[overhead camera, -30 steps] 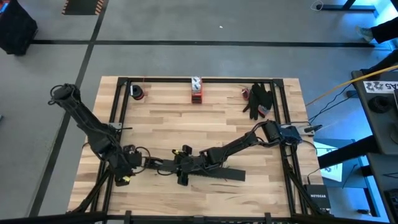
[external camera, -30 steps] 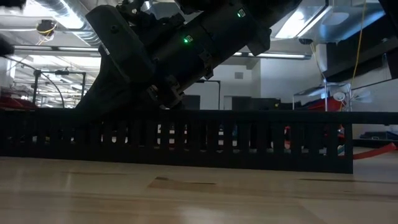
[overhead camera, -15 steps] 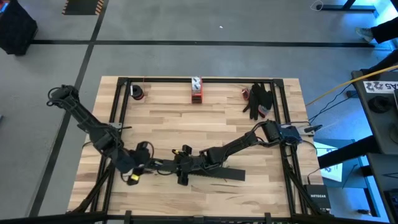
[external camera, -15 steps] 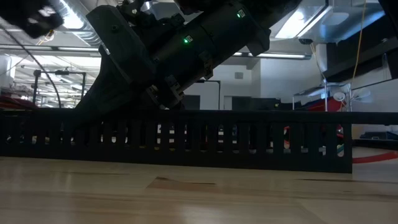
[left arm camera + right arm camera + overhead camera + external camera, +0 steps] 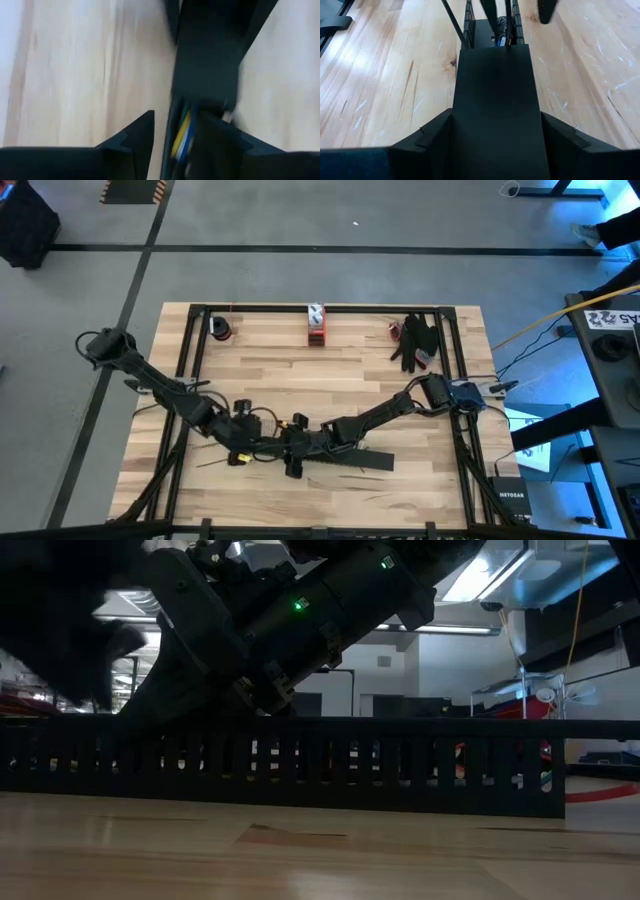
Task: Ziptie cables
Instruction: Insert the black cover of the black cable duct
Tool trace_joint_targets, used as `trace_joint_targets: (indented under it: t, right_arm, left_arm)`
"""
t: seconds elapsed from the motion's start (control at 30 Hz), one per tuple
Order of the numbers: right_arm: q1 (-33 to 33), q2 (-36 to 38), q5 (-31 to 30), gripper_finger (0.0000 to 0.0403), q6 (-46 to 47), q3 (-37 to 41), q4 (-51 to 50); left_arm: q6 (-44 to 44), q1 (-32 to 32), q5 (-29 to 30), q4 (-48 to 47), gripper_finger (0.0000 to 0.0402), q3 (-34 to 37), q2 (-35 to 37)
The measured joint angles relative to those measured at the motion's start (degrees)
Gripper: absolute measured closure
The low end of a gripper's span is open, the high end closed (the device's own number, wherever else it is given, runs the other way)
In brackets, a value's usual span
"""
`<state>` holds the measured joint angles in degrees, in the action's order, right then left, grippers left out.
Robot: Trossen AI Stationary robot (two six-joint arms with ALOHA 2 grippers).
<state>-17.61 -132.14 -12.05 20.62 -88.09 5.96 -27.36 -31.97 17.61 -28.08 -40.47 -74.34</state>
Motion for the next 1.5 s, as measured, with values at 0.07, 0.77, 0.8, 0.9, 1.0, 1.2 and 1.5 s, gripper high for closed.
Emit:
trace_joint_targets:
  t: [0.07,0.77,0.8,0.9,1.0,1.2,1.5]
  right_arm:
    - [0.0,0.0,0.0,0.0173,0.0,0.0,0.0]
    - [0.0,0.0,-0.19,0.0173,0.07,0.0,0.02]
    - [0.0,0.0,-0.18,0.0173,0.07,0.0,0.02]
    - [0.0,0.0,-0.2,0.0173,0.07,0.0,0.02]
    - [0.0,0.0,-0.19,0.0173,0.11,0.0,0.02]
    - [-0.04,0.0,-0.21,0.0173,0.11,-0.02,0.01]
    - [0.0,0.0,-0.03,0.0173,0.05,-0.04,0.04]
  left_arm:
    - [-2.13,-1.01,-0.09,-4.76,0.0254,0.0,-1.11]
    - [1.85,-2.43,5.69,-4.37,0.0254,-6.64,3.02]
    - [1.95,-1.93,6.17,-2.2,0.0254,-5.84,2.82]
    - [1.86,-0.44,6.32,0.47,0.0254,-3.24,1.79]
    - [0.23,0.19,5.04,-0.41,0.0254,-0.72,0.48]
    - [-3.76,-3.22,-0.57,-1.0,0.0254,2.23,0.03]
    - [-4.75,-4.65,-0.22,-2.61,0.0254,1.36,1.2]
